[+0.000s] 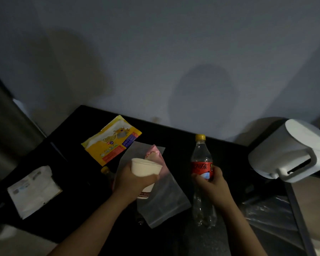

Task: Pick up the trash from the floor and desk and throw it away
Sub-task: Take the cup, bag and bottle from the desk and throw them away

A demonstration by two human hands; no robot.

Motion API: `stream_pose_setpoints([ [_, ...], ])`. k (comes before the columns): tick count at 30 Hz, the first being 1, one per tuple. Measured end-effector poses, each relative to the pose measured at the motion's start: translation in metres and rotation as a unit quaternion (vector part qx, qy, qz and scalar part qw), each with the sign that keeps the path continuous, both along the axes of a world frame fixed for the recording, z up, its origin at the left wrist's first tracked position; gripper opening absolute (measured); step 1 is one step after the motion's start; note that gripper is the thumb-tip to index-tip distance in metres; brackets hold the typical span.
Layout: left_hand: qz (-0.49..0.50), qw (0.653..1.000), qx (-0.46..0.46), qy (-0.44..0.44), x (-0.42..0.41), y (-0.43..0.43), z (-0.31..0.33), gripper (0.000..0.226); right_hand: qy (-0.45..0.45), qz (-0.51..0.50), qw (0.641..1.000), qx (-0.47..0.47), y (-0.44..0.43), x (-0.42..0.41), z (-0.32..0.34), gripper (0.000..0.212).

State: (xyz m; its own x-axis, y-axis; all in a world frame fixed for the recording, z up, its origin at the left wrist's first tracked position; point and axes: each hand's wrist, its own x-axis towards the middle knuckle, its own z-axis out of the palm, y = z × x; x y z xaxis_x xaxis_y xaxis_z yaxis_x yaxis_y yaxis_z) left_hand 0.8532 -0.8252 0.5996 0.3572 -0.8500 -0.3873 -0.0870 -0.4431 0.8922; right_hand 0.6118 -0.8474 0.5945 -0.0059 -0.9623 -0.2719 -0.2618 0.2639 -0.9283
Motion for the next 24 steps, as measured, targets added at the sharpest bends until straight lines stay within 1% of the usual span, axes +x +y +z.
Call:
stream_pose_setpoints([
  [4,-0.001,1.000,-0.010,-0.004,0.014,0.008,0.002,0.041,0.016,-0.009,1.000,-0.017,0.016,0.012,0.009,0.057],
  [9,-0.008,1.000,-0.017,0.007,0.026,0.022,0.011,0.042,0.029,-0.032,0.999,-0.031,0.037,0.020,0.018,0.047],
  [13,-0.032,0.999,-0.019,0.030,0.022,0.027,0.013,0.041,0.038,-0.062,0.997,-0.033,0.057,0.017,0.024,0.051],
  [19,-0.124,0.991,-0.014,0.052,-0.030,0.027,0.023,0.042,0.051,-0.141,0.988,-0.042,0.095,-0.021,0.039,0.051],
  [24,-0.209,0.976,-0.026,0.057,-0.097,0.029,0.035,0.036,0.076,-0.231,0.967,-0.069,0.138,-0.080,0.058,0.051],
])
